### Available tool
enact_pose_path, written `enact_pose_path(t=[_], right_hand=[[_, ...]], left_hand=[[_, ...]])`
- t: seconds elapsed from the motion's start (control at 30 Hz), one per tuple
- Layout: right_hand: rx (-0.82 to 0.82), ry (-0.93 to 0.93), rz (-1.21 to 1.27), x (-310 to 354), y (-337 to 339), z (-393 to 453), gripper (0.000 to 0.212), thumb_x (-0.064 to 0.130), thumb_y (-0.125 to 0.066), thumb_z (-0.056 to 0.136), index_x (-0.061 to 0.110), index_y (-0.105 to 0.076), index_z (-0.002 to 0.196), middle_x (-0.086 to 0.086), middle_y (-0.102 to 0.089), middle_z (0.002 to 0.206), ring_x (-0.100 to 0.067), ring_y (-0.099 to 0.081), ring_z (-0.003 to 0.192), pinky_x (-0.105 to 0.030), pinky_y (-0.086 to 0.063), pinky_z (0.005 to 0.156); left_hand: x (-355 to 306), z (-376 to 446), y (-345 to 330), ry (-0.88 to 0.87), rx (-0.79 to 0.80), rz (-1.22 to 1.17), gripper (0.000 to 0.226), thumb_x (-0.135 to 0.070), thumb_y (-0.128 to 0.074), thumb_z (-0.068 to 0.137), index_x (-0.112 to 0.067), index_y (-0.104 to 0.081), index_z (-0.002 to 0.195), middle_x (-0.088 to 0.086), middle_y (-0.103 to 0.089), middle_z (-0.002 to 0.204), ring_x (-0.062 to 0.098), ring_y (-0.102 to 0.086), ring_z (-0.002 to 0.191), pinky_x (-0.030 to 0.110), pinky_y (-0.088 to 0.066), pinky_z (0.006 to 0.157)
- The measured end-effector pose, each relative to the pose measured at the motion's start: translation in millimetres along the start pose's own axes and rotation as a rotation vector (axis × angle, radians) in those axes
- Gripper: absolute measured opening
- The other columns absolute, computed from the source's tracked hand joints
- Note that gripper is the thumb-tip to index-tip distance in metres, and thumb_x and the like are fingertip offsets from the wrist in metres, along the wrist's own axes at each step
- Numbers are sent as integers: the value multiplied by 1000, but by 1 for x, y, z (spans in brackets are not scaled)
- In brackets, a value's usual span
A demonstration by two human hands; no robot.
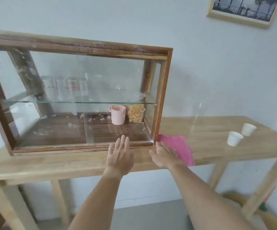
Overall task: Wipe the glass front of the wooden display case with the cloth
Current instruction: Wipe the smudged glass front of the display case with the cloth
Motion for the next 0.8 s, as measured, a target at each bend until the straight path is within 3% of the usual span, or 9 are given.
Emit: enact_pose_path(t=[0.13, 0.23, 0.33, 0.37, 0.43, 0.6, 0.8], right_hand=[[-69, -23, 29, -20, 2, 19, 44, 40, -33, 109, 14, -42, 143, -15, -40, 153, -34, -37, 143, -56, -25, 118], [-90, -44, -95, -30, 3, 37, 57, 52, -35, 106, 19, -35, 152, -18, -29, 160, -39, -29, 145, -56, -26, 116], [-40, -126, -197, -46, -2, 49, 84, 81, -25, 92, 36, -14, 162, -15, 1, 171, -46, -1, 154, -66, -6, 118], [-29, -138, -174, -50, -5, 51, 89, 86, -21, 88, 40, -6, 163, -11, 12, 171, -46, 11, 154, -72, 3, 116], [-33, -118, -141, -56, -10, 54, 90, 88, -18, 85, 44, 0, 162, -4, 16, 171, -44, 19, 154, -77, 9, 112], [-79, -71, -112, -56, -17, 52, 65, 63, -15, 102, 42, -7, 162, 0, -2, 173, -34, 3, 158, -66, 5, 122], [-222, 17, -146, -43, -23, 26, 54, 37, -19, 110, 25, -21, 163, 0, -14, 172, -23, -7, 159, -50, -2, 127]], left_hand=[[0, 11, -1, -23, -63, 67, 64, -33, -27, 103, -9, -5, 159, 6, -9, 168, 19, -6, 155, 44, -7, 124], [1, 16, -4, -31, -28, 90, 63, -32, -25, 103, -9, -3, 158, 6, -11, 168, 19, -3, 156, 44, -5, 125], [5, 18, -12, -33, -4, 164, 65, -34, -24, 103, -10, 1, 159, 5, -6, 168, 21, 0, 156, 46, -4, 125], [6, 18, -14, -30, 0, 175, 66, -35, -24, 103, -11, 2, 159, 5, -4, 168, 21, 1, 156, 47, -4, 125], [6, 19, -18, -26, -3, 179, 67, -36, -25, 103, -12, 4, 159, 4, -3, 168, 20, 2, 156, 48, -3, 125], [4, 15, -14, -16, -8, 168, 67, -37, -25, 104, -13, 6, 159, 3, -2, 169, 20, 2, 156, 47, -1, 125], [0, 15, 20, -114, -190, 99, 68, -33, -32, 103, -9, -3, 159, 7, -2, 168, 25, -3, 156, 44, -7, 125]])
Point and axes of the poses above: each hand's wrist, its own z-axis towards the middle knuckle, its own y-axis out of the back of the hand, x = y × z, the point moved 3 cm from there along z, towards the middle knuckle
